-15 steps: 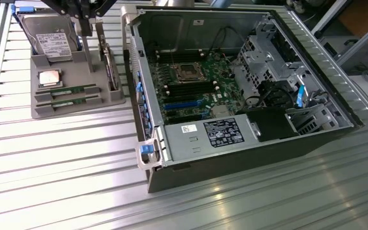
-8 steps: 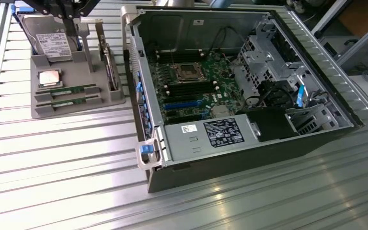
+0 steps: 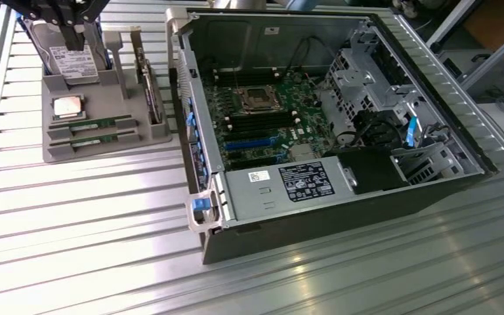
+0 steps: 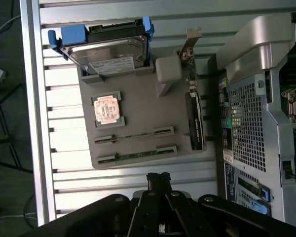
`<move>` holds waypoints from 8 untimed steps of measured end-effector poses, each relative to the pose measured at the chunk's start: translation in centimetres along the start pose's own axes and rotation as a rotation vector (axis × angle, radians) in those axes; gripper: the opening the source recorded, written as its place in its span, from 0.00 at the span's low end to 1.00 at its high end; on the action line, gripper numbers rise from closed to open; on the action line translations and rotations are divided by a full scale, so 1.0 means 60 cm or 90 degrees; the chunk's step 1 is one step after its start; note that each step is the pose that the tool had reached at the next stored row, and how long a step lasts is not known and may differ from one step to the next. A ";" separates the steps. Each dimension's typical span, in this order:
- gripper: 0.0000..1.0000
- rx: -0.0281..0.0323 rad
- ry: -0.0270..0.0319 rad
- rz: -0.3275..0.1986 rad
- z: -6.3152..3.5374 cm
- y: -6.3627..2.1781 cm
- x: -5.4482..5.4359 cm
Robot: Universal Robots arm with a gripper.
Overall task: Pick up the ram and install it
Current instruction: 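Reach for the ram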
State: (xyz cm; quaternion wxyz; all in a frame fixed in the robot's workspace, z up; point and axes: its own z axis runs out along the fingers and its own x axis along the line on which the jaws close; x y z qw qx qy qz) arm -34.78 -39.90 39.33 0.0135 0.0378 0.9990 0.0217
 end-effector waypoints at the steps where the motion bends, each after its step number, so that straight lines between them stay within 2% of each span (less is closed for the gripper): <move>1: 0.10 -0.0001 0.0000 0.000 0.000 0.000 0.004; 8: 0.10 0.0000 0.0000 0.000 0.000 0.000 0.004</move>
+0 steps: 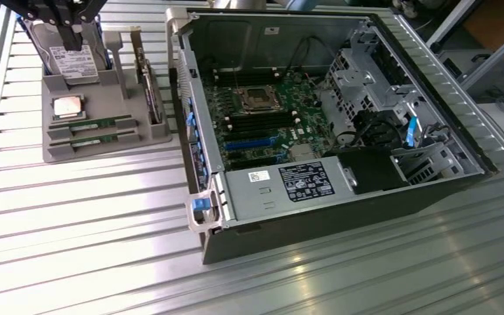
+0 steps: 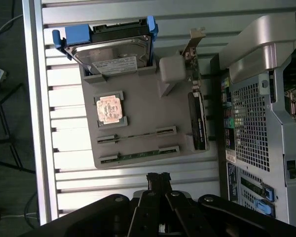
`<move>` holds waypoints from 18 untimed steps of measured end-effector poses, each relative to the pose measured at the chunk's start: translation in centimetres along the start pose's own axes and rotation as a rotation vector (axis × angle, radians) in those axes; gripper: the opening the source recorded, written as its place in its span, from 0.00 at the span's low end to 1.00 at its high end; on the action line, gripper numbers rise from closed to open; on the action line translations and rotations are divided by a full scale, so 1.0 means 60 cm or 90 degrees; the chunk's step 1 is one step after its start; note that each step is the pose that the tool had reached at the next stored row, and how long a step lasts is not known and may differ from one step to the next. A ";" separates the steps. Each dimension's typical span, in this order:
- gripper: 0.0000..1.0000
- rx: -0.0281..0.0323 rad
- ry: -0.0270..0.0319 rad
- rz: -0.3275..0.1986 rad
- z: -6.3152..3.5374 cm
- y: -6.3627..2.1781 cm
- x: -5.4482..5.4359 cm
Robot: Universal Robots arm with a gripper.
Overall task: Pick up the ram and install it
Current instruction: 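Reach for the ram, then pick up the ram and move it above insertion slot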
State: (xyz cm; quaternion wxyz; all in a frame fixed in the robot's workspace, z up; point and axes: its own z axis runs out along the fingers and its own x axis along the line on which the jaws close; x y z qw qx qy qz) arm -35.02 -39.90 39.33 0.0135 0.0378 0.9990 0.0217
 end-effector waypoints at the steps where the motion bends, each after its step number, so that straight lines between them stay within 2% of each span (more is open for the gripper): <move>1: 0.10 0.0000 0.0000 0.000 0.000 0.000 0.000; 5: 0.10 -0.0002 0.0004 -0.009 0.000 0.000 0.000; 9: 0.10 -0.0013 0.0027 -0.061 0.000 0.000 0.000; 18: 0.10 -0.0028 0.0056 -0.128 0.000 0.000 0.000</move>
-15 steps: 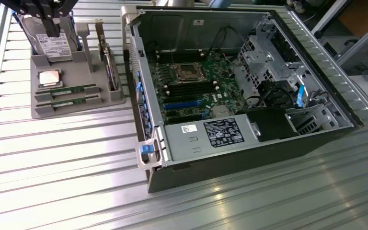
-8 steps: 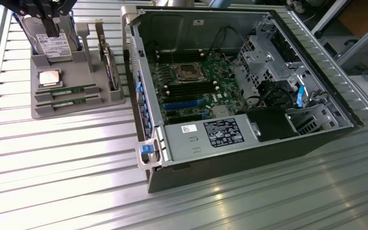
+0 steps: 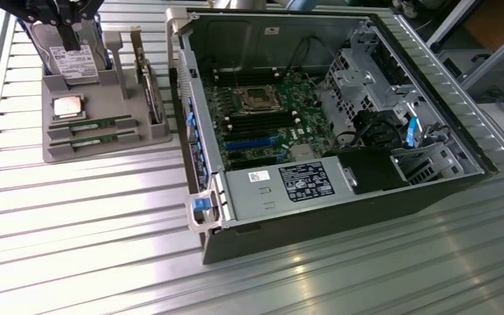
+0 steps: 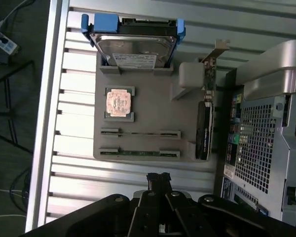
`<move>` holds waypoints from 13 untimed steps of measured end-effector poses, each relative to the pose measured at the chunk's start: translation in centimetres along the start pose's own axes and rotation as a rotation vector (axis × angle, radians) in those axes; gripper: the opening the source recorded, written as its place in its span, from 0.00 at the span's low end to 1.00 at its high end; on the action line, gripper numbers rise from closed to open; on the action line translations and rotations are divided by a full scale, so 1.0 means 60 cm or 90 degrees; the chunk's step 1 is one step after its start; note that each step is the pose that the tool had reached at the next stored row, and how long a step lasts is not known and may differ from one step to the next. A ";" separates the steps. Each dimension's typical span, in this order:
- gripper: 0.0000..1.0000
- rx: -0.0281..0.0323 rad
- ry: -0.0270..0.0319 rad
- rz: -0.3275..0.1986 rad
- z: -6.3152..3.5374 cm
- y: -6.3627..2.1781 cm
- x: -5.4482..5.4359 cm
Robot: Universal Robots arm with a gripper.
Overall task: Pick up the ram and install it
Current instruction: 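Pick up the ram and move it above insertion slot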
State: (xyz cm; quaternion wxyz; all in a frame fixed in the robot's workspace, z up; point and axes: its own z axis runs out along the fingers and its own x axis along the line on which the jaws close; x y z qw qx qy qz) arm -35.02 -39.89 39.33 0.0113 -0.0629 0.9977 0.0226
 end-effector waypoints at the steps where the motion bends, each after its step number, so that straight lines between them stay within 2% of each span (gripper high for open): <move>1: 0.10 -0.0001 0.0005 -0.011 0.000 0.000 0.000; 4: 0.10 -0.0005 0.0024 -0.053 0.000 0.000 0.000; 8: 0.10 -0.0006 0.0037 -0.081 0.000 0.000 0.000; 13: 0.10 0.0005 0.0068 -0.142 0.000 0.000 0.000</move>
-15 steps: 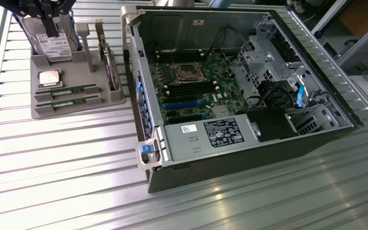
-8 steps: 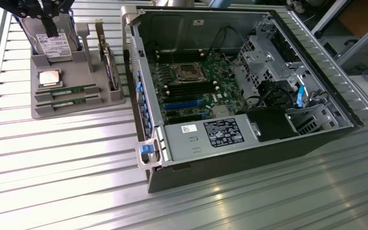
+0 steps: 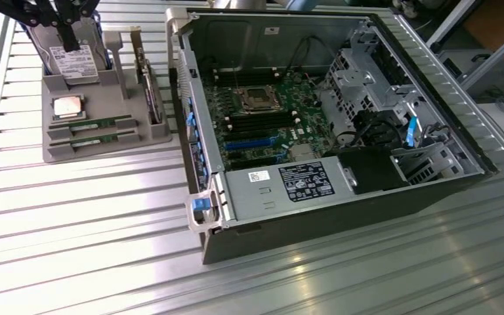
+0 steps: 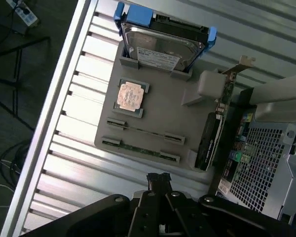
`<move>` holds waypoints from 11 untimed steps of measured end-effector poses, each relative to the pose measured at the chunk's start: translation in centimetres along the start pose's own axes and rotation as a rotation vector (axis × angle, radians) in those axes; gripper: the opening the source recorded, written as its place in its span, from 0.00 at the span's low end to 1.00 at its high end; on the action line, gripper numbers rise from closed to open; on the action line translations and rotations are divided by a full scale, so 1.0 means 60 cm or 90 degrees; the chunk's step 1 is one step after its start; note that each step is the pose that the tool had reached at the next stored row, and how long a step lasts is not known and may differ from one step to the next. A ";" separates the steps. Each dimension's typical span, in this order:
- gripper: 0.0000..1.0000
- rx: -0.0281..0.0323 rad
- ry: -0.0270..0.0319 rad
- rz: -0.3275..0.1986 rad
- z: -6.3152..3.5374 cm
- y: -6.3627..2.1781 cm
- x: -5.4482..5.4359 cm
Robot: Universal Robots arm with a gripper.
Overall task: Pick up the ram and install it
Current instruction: 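Pick up the ram and move it above insertion slot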
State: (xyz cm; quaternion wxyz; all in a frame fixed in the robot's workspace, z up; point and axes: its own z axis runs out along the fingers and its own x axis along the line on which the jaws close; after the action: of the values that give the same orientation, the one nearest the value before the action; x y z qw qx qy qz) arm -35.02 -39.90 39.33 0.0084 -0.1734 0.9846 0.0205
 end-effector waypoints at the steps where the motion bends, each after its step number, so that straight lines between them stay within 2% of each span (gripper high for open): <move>1: 0.10 0.0003 0.0009 -0.017 0.000 0.000 0.000; 3: 0.10 0.0004 0.0016 -0.033 0.000 0.000 0.000; 9: 0.10 0.0000 0.0052 -0.114 0.000 0.000 0.000; 11: 0.10 0.0000 0.0059 -0.128 0.000 0.000 0.000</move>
State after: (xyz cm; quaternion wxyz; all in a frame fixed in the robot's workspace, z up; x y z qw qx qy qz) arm -35.02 -39.89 39.33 0.0059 -0.2715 0.9622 0.0187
